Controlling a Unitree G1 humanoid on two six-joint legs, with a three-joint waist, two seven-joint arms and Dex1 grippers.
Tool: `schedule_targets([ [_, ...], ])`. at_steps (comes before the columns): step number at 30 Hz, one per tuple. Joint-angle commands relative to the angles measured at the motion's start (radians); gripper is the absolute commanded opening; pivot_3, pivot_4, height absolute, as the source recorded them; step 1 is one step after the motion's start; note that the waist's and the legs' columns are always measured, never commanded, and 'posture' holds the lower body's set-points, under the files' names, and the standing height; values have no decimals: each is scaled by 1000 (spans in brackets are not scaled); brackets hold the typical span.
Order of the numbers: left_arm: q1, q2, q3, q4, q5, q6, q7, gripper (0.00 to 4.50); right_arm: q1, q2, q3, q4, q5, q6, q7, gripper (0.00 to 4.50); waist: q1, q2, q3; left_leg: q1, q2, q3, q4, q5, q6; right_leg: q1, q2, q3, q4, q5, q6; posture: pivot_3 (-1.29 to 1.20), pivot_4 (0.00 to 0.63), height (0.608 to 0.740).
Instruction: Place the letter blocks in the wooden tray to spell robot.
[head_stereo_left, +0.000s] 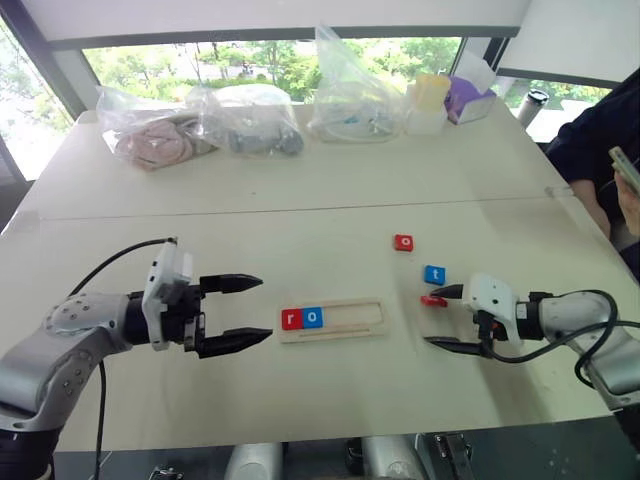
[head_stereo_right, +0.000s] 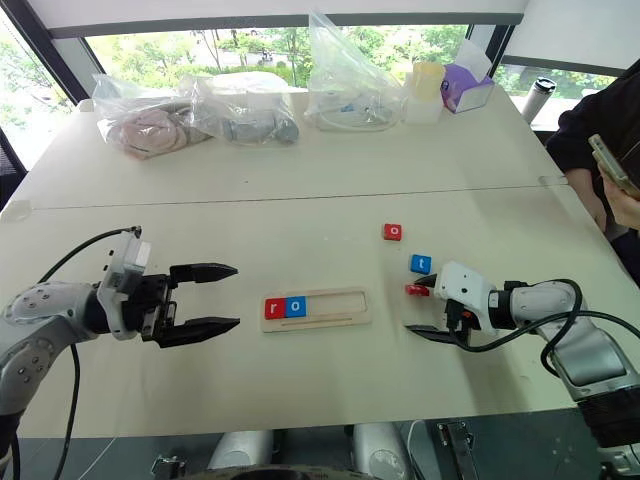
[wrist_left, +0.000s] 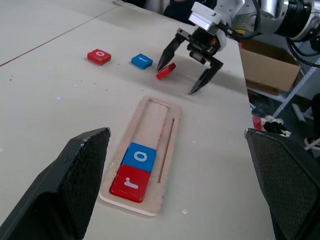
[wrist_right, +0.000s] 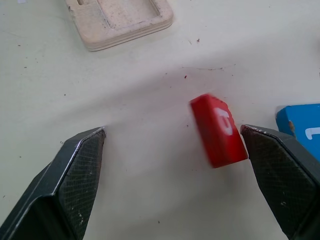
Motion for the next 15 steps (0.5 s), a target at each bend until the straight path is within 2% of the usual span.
schedule_targets([
  [1, -12, -3, 7, -32, 2, -14, 12, 4500, -14, 4, 0, 23, -24, -32, 11, 4433, -1, 0, 0, 0, 0, 0, 0, 0, 0, 0, 0, 0, 0, 0, 0, 0, 150, 740],
  [12, -9, -17, -6, -55, 14, -22, 42, 4500, -96, 19, 23, 107, -53, -43, 52, 4433, -2, 0, 0, 1, 0, 1, 1, 0, 0, 0, 0, 0, 0, 3, -1, 0, 150, 740],
  [13, -3, -12, -8, -58, 21, -27, 35, 4500, -103, 20, 29, 118, -57, -47, 58, 3912, -2, 0, 0, 1, 0, 1, 1, 0, 0, 0, 0, 0, 0, 3, -1, 0, 150, 740],
  [14, 3, -8, -8, -61, 26, -31, 29, 4500, -108, 21, 33, 127, -59, -50, 62, 3658, -2, 0, 0, 1, 0, 1, 1, 0, 0, 0, 0, 0, 0, 3, -2, 0, 150, 740],
  [15, 8, -4, -4, -62, 27, -31, 22, 4500, -117, 23, 39, 138, -60, -49, 68, 3152, -3, 0, 0, 1, 0, 1, 1, 0, 0, 0, 0, 0, 0, 3, -2, 0, 150, 740],
])
